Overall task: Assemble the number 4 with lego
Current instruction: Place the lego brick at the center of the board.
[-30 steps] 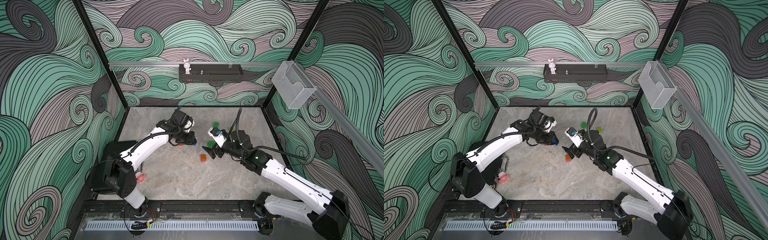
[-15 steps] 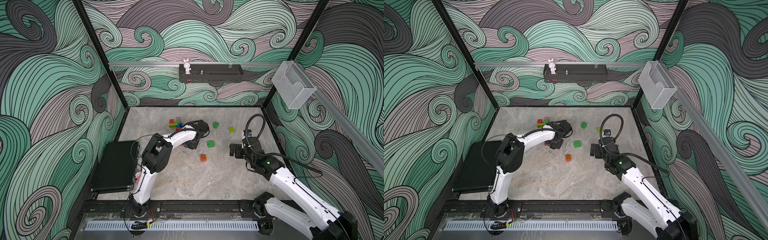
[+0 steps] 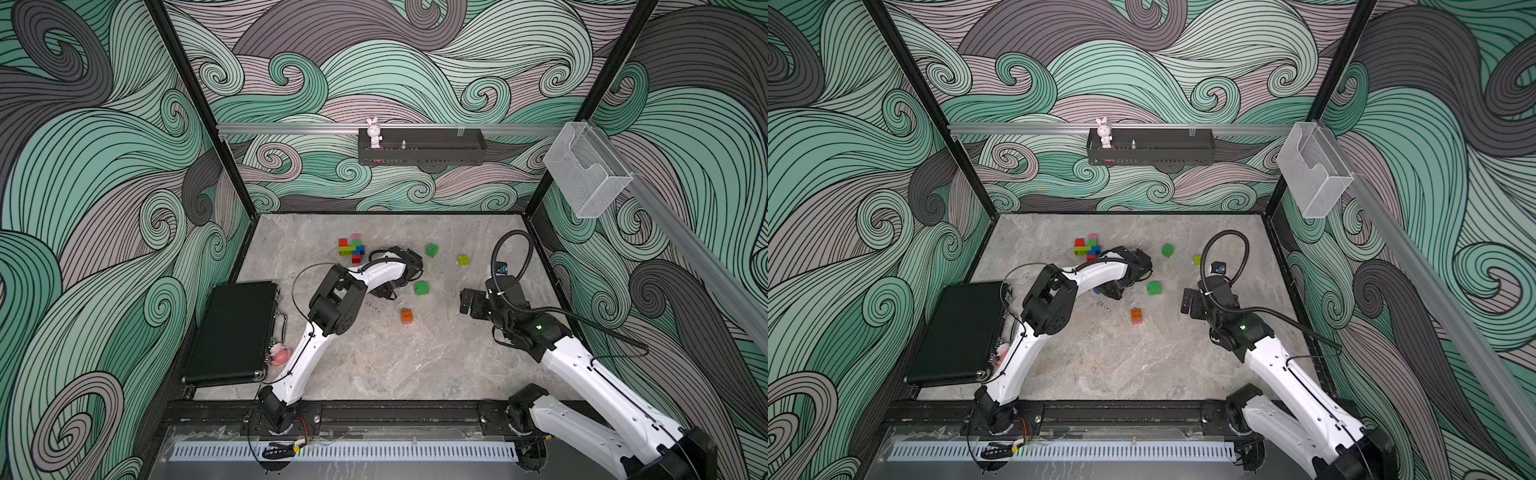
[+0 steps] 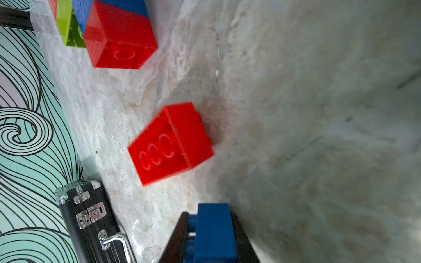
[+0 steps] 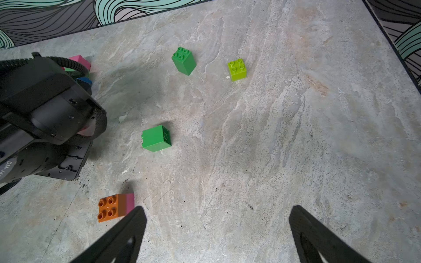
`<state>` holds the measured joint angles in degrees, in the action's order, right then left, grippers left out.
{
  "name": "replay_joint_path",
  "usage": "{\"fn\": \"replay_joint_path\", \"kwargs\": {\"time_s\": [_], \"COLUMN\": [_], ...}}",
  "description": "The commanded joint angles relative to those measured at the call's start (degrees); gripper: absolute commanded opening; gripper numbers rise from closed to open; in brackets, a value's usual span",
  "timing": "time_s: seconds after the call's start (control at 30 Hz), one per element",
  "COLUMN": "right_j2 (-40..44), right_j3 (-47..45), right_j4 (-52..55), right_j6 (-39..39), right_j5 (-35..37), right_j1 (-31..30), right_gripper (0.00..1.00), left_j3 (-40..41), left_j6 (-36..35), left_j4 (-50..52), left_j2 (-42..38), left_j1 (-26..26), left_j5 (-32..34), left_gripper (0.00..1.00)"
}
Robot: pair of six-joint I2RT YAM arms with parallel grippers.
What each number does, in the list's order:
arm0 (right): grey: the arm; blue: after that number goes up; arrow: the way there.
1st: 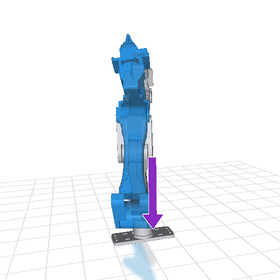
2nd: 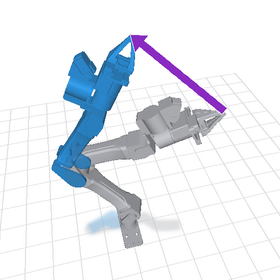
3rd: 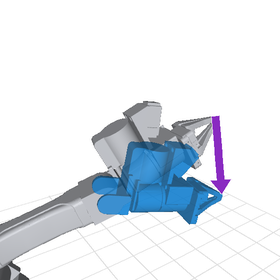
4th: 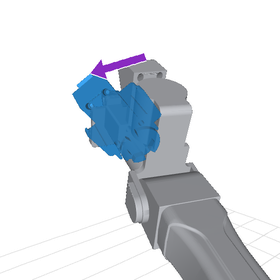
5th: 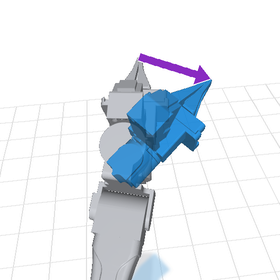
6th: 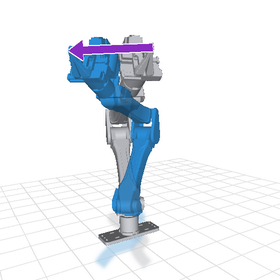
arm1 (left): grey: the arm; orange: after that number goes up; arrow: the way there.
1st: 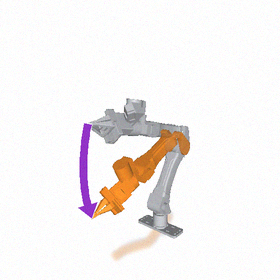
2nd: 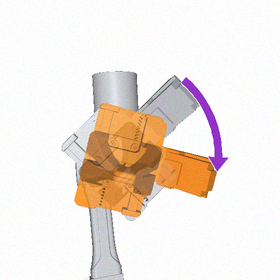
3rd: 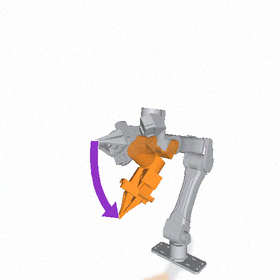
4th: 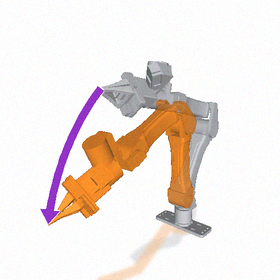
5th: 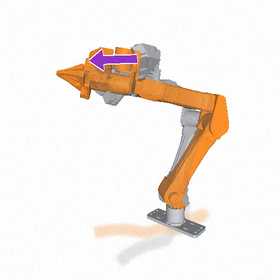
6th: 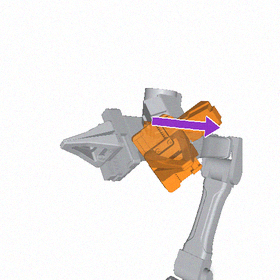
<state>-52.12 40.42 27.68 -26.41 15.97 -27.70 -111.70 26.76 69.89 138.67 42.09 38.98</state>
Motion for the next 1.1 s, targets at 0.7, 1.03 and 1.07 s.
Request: {"fn": "replay_joint_path", "kwargs": {"time_s": [0.7,1.03,1.07], "right_j2": [-2.2,-2.1,-2.1], "right_j3": [1.1,1.1,1.1], "right_j4": [-0.8,-0.9,-0.9], "right_j6": [0.0,0.2,0.1], "right_j5": [-2.3,-2.3,-2.3], "right_j1": [0.3,0.3,0.3], "right_gripper": [0.99,0.99,0.99], "left_j3": [-2.5,-4.0,-4.2], "left_j6": [-0.8,-1.5,-1.5], "left_j4": [0.5,1.0,1.0], "left_j2": [-1.8,-2.5,-2.4], "left_j1": [0.8,1.3,1.5], "left_j5": [-10.0,-12.2,-12.3], "left_gripper": [0.36,0.41,0.38]}}
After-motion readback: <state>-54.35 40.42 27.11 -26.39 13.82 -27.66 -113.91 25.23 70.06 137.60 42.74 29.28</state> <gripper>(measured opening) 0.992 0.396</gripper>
